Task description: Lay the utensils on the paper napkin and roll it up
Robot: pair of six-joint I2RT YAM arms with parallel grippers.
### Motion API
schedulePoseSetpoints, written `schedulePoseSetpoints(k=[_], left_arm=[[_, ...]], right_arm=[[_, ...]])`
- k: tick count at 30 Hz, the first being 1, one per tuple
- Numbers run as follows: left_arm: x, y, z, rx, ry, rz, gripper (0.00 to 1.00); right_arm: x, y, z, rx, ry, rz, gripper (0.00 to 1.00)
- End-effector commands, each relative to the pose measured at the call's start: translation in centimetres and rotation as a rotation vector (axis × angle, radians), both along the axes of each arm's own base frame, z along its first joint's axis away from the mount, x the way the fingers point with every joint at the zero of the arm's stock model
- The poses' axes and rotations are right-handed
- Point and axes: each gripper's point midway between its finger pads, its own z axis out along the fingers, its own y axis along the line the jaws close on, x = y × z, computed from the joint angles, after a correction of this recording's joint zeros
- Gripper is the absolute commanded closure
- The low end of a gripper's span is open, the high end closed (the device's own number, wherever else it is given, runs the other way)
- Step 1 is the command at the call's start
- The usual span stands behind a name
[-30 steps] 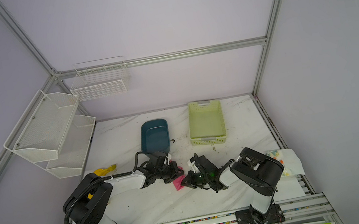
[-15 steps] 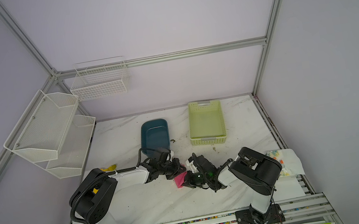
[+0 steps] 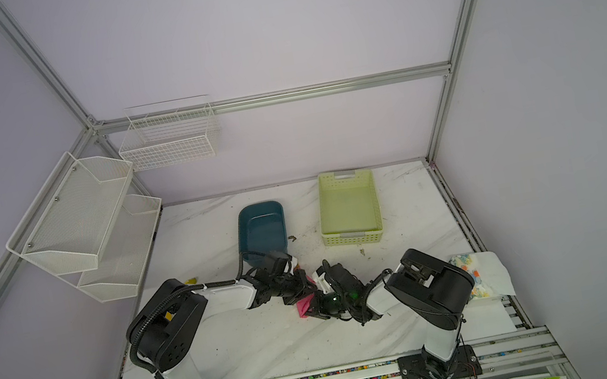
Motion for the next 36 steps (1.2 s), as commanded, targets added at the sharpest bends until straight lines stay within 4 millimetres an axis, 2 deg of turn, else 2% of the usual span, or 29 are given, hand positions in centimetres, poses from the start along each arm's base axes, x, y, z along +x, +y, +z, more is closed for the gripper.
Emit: schedulePoseSetpoints(k=[1,9,14,22,28,31,33,36], left_arm=[[-0.2,1.4,-2.2,0.063,-0.005,0.018,1.00],[-1.2,3.4,-4.9,0.115,-0.028,0.034,1.00],[-1.8,3.6,-6.4,0.095,-0.011,0.041,1.00],[-2.6,4.1,-7.9,0.105,0.023,0.047,1.00],[-2.5,4.0,-7.9,0.099,0.022,0.045,1.00],[-2.5,3.9,-7.9,0.097,0.024,0.042,1.00],[-2.4,3.8,-7.9,0.094,0.024,0.041,1.00],[-2.5,3.9,-8.0,0.099,0.027,0.042,1.00]], right_arm=[[-3.1,-5.1,-6.1,-0.298,0.162,-0.046,1.00],[-2.1,-4.4,-3.6,-0.253,0.121,-0.058,1.00],[-2.0,-4.1,-2.0,-0.225,0.101,-0.062,0.93],[-1.9,-6.2,1.2,-0.291,0.056,-0.110,0.76],[-1.0,-7.7,5.2,-0.305,-0.012,-0.199,0.71],[-0.5,-5.8,7.6,-0.185,-0.065,-0.163,0.71],[-0.4,-3.7,9.0,-0.067,-0.081,-0.111,0.78],[0.2,-1.8,8.9,-0.022,-0.078,-0.070,0.89]])
